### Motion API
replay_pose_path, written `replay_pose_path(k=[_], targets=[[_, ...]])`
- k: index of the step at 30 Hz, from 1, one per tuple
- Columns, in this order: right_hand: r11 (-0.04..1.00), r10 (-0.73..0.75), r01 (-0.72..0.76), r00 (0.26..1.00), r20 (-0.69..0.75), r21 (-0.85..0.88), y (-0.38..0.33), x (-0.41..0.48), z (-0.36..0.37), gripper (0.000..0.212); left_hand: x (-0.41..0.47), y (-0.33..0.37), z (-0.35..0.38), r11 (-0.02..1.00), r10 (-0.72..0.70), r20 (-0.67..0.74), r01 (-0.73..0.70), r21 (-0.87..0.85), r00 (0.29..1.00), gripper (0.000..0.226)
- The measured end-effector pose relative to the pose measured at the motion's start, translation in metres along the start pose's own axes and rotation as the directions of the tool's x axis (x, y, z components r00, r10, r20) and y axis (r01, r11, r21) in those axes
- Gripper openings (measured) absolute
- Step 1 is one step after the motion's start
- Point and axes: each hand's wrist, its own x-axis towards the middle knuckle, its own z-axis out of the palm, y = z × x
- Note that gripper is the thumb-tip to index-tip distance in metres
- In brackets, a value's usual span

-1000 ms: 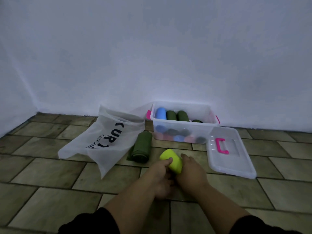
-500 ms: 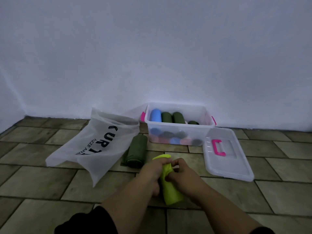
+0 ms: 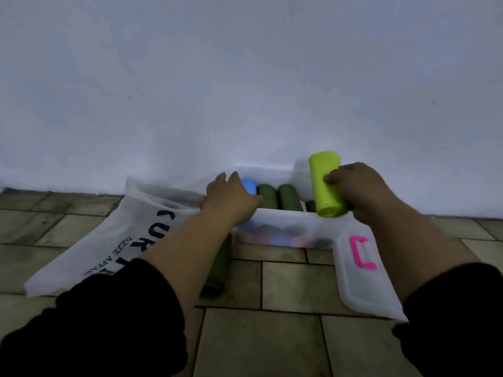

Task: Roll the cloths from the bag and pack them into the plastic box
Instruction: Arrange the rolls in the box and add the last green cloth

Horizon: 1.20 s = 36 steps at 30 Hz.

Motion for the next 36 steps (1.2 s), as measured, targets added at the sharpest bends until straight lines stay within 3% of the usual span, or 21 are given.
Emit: replay_pose_path(k=[3, 5, 7, 9, 12, 17, 21, 31, 36], targets=[[0.901, 0.035, -0.018, 0.999, 0.031, -0.433, 0.002, 0.029, 0.013, 0.036, 0.009, -0.001, 0.014, 0.999, -0.052, 0.160, 0.052, 0.007, 0.986, 0.085], [0.726, 0.080, 0.018, 0.991, 0.110, -0.687, 0.005, 0.038, 0.028, 0.036, 0.013, -0.003, 0.021, 0.996, -0.080, 0.169, 0.085, -0.025, 0.982, 0.089], [0.616, 0.100, 0.079, 0.979, 0.178, -0.783, 0.007, 0.039, 0.041, 0.037, 0.014, -0.005, 0.024, 0.997, -0.077, 0.168, 0.080, -0.011, 0.983, 0.091], [0.629, 0.152, 0.074, 0.964, 0.216, -0.774, 0.013, 0.046, 0.048, 0.039, 0.015, -0.006, 0.024, 0.998, -0.065, 0.172, 0.065, 0.007, 0.983, 0.091], [0.741, 0.253, -0.012, 0.932, 0.261, -0.672, 0.016, 0.050, 0.046, 0.044, 0.015, -0.006, 0.024, 0.998, -0.067, 0.175, 0.068, -0.001, 0.982, 0.091], [0.670, 0.369, -0.047, 0.887, 0.278, -0.741, 0.012, 0.055, 0.044, 0.048, 0.013, -0.006, 0.022, 0.998, -0.067, 0.181, 0.065, 0.015, 0.981, 0.091], [0.639, 0.359, -0.018, 0.891, 0.277, -0.769, 0.012, 0.057, 0.045, 0.036, 0.012, -0.006, 0.020, 0.998, -0.062, 0.188, 0.058, 0.022, 0.980, 0.091], [0.686, 0.387, -0.045, 0.867, 0.313, -0.726, 0.019, 0.059, 0.055, 0.049, 0.011, -0.003, 0.019, 0.997, -0.073, 0.201, 0.068, 0.029, 0.977, 0.090], [0.628, 0.354, 0.006, 0.888, 0.293, -0.778, 0.016, 0.058, 0.062, 0.024, 0.011, -0.003, 0.018, 0.997, -0.073, 0.212, 0.068, 0.028, 0.975, 0.090]])
